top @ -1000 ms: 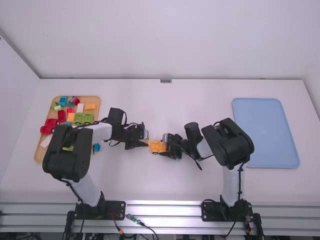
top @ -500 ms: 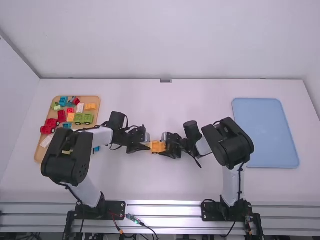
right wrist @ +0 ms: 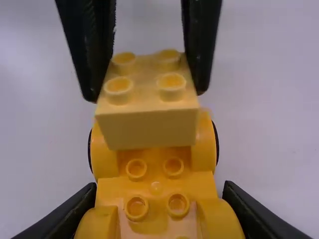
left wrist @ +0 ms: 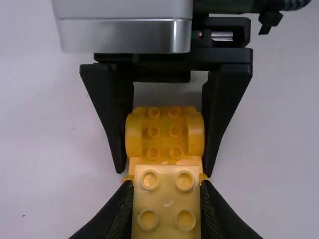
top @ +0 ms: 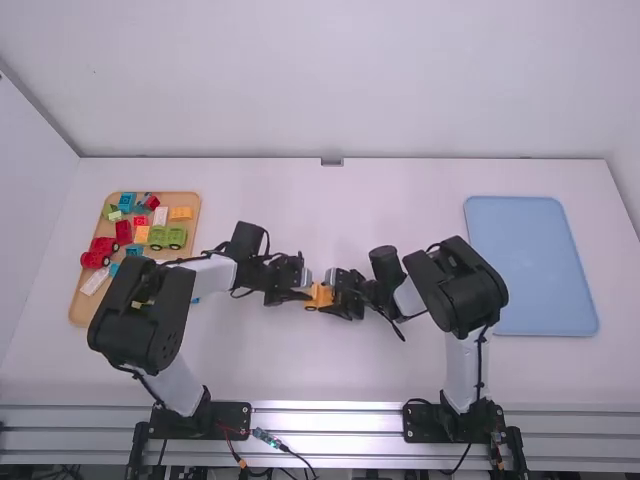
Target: Assemble lego blocks to make yellow taxi
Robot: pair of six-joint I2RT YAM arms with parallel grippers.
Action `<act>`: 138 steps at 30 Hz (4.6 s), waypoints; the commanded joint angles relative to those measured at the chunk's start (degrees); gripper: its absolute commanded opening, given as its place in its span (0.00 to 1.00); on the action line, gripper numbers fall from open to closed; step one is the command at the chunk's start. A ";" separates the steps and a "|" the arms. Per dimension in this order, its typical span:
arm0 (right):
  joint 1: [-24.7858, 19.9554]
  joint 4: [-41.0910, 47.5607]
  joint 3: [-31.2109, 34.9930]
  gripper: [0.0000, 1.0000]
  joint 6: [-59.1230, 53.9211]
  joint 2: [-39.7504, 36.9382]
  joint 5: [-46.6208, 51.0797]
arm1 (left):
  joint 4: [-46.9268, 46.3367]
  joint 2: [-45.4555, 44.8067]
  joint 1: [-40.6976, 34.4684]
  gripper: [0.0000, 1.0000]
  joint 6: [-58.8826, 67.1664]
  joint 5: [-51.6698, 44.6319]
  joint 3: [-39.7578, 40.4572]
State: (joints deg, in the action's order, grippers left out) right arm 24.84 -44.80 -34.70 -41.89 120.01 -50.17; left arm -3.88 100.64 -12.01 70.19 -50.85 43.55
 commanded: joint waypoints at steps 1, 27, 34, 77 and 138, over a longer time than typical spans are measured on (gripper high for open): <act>0.09 1.03 -0.02 0.50 0.13 0.91 0.50 | 0.56 -1.33 -0.15 0.02 -0.37 -1.80 -0.33; 0.05 6.51 -2.86 0.50 -0.96 0.93 0.44 | 6.24 -1.09 -4.55 0.02 -8.66 6.99 -2.71; -0.02 5.79 -2.01 0.50 -1.86 0.93 0.48 | 6.59 -1.09 -5.36 0.02 -9.46 9.26 -2.71; -0.39 9.51 -3.17 0.48 -3.52 0.93 0.72 | 5.41 -1.22 -5.11 0.02 -13.84 16.73 -1.42; -0.82 10.38 -3.17 0.46 -3.98 0.93 2.05 | -0.16 -1.31 -5.36 0.99 -13.68 18.09 1.86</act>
State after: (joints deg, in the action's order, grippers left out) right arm 24.14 -35.59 -38.65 -45.52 119.98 -51.24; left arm -3.40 99.63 -17.78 55.79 -32.71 44.21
